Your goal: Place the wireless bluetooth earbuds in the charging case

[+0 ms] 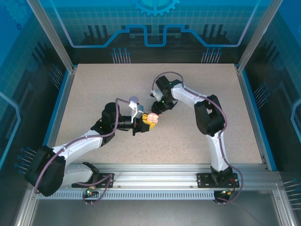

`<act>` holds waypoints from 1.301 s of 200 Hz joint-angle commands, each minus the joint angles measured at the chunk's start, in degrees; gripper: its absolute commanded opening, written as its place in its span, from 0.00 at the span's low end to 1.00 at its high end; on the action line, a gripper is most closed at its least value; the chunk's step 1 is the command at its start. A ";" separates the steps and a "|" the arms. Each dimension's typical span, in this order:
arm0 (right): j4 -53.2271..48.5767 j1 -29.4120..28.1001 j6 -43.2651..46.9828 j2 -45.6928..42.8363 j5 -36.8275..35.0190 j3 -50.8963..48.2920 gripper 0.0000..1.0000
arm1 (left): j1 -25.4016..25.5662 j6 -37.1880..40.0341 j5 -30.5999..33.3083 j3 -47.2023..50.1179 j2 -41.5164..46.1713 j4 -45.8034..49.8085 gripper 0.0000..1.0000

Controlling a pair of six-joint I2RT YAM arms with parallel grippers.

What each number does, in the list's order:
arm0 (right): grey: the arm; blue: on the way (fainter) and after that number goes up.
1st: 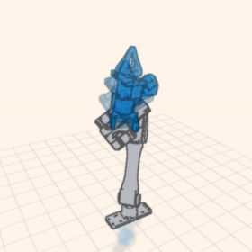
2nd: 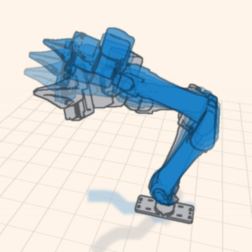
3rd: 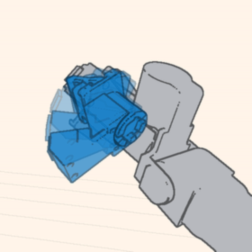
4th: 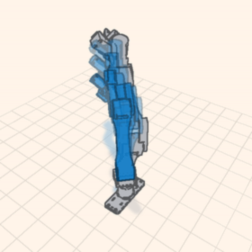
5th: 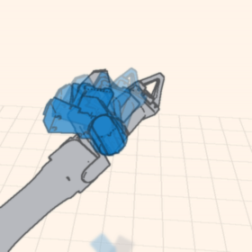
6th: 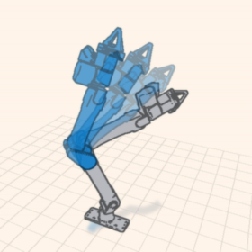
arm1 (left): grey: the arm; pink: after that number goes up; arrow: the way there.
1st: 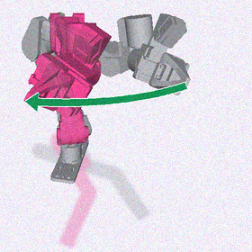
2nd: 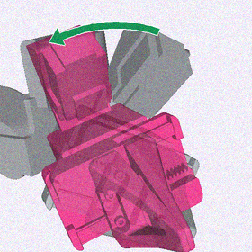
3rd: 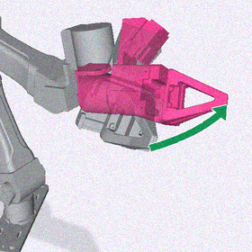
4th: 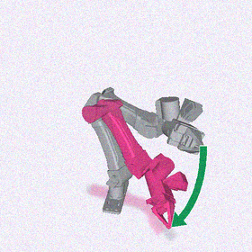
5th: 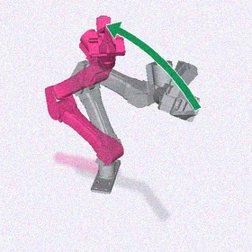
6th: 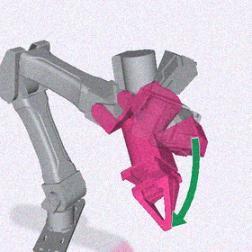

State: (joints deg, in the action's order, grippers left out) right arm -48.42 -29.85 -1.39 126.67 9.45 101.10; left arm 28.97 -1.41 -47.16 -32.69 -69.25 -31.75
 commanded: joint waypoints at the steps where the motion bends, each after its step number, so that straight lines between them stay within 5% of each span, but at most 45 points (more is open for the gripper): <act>1: -0.72 -0.04 1.24 1.55 0.58 -1.11 0.56 | -0.42 1.32 -0.30 -1.21 0.87 0.19 0.11; 227: -1.14 -1.18 -2.94 -0.83 7.99 -5.12 0.50 | -0.46 1.75 -0.39 -2.11 0.83 1.47 0.11; 260: -1.41 -1.09 -4.83 -0.92 2.09 -4.63 0.51 | -0.45 1.76 -0.40 -2.29 0.87 1.62 0.11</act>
State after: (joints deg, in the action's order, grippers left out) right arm -47.20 -30.17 -3.97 126.54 13.93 96.68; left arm 28.97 -1.17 -47.16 -33.04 -69.25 -30.24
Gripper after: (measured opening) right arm 0.505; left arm 0.230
